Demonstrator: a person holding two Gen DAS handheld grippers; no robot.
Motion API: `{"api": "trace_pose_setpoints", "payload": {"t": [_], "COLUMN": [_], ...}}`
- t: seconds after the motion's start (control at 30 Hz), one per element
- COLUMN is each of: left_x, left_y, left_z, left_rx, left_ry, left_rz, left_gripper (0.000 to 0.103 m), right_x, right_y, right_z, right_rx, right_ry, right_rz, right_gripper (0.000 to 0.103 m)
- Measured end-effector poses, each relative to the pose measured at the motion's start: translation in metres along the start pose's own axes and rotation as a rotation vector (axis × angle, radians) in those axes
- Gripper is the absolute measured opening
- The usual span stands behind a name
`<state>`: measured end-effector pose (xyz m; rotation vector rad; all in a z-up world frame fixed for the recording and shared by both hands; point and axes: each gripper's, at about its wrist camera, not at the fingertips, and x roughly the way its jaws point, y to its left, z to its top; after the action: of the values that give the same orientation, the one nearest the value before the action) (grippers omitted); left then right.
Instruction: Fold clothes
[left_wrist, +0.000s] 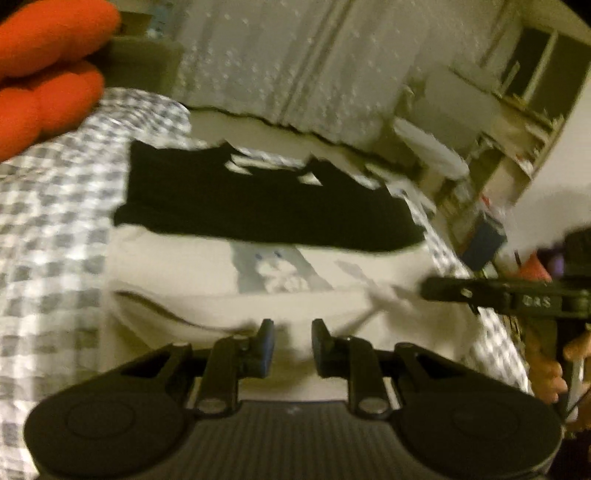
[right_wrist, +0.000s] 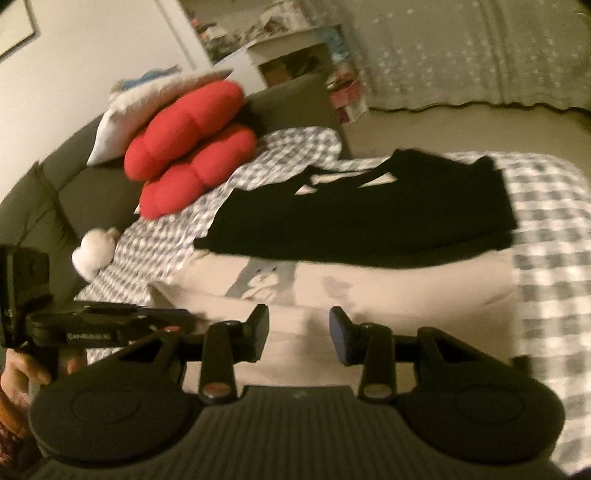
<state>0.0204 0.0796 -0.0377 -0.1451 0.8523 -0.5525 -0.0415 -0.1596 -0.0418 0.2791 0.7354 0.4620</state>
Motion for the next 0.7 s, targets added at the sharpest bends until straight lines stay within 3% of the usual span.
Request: {"api": "trace_pose_setpoints", "payload": {"t": [0.1,0.27,0.5,0.7], "left_x": [0.01,0.014,0.022,0.025], "left_y": [-0.01,-0.016,-0.011,0.001], "left_z": [-0.005,-0.006,0.003,0.012], "left_rx": [0.063,0.134,0.117,0.056], "left_ry": [0.033,0.008,-0.042,-0.157], "left_rz": [0.038,0.096,0.156,0.249], "left_gripper": [0.021,0.021,0.021,0.021], "right_x": [0.014,0.031,0.043,0.054], "right_y": [0.009,0.022,0.022,0.024], "right_z": [-0.003,-0.012,-0.011,-0.008], "right_rx": [-0.033,-0.087,-0.128,-0.21], "right_ry": [0.063,0.142,0.081,-0.021], "right_rz": [0.029,0.019,-0.075,-0.199], "right_gripper": [0.041,0.041,0.033,0.03]}}
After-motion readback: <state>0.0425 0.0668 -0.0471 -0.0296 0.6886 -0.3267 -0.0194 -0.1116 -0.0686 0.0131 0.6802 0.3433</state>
